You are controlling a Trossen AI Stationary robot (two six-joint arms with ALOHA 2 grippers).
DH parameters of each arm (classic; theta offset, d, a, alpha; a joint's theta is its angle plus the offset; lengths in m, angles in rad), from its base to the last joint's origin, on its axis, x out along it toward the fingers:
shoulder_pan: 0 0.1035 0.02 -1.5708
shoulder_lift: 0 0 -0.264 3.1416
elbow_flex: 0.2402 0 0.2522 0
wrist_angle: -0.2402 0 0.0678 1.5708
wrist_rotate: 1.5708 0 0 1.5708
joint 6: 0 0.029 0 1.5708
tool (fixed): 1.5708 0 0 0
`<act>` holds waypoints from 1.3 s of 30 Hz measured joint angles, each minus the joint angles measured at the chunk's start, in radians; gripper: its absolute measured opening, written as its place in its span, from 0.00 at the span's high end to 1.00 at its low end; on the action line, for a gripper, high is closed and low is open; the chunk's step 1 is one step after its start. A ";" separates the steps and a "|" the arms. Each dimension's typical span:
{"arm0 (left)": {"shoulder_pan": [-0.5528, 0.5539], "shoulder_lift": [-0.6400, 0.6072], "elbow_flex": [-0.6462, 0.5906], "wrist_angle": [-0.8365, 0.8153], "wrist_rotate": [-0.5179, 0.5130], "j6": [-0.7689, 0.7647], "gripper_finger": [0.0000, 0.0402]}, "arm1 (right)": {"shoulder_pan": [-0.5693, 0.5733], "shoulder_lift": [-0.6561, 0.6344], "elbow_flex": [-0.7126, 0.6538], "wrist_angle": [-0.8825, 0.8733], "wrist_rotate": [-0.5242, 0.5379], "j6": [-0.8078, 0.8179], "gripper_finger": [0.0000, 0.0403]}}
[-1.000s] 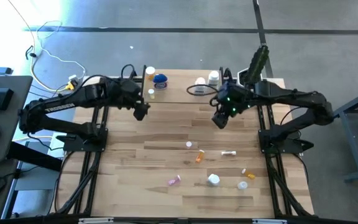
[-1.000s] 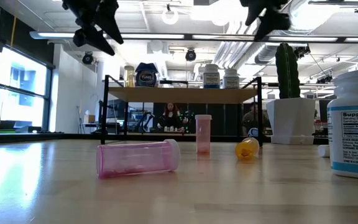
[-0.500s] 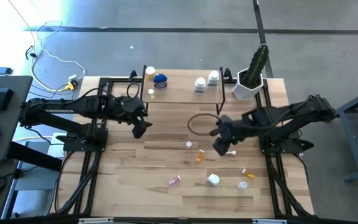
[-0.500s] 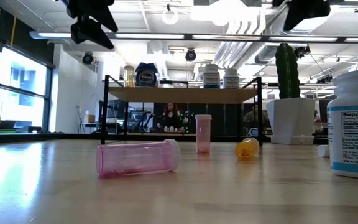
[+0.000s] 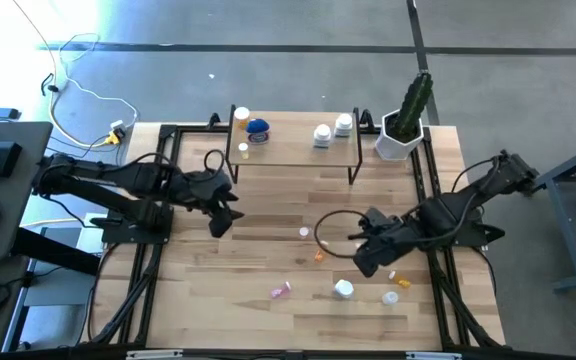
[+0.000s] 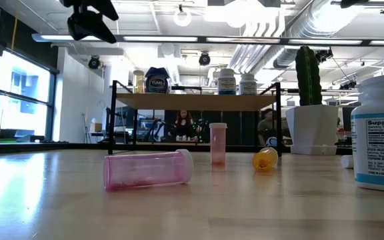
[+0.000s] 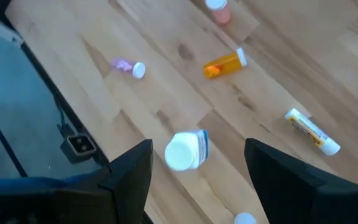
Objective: Pick and place medicine bottles onto shelf by color
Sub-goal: Put the large white pill bottle on the shelf
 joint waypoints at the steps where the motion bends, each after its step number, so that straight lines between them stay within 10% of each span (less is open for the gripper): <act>1: -0.013 0.000 0.000 0.000 -0.003 -0.009 0.36 | 0.011 0.000 0.000 0.000 0.000 0.000 0.39; 10: -0.140 0.001 0.000 0.015 -0.101 -0.189 0.36 | 0.070 0.000 0.000 0.000 0.000 -0.136 0.39; 39: -0.357 0.158 -0.001 0.387 -0.237 -0.550 0.36 | 0.074 0.001 0.000 0.002 -0.110 -1.442 0.39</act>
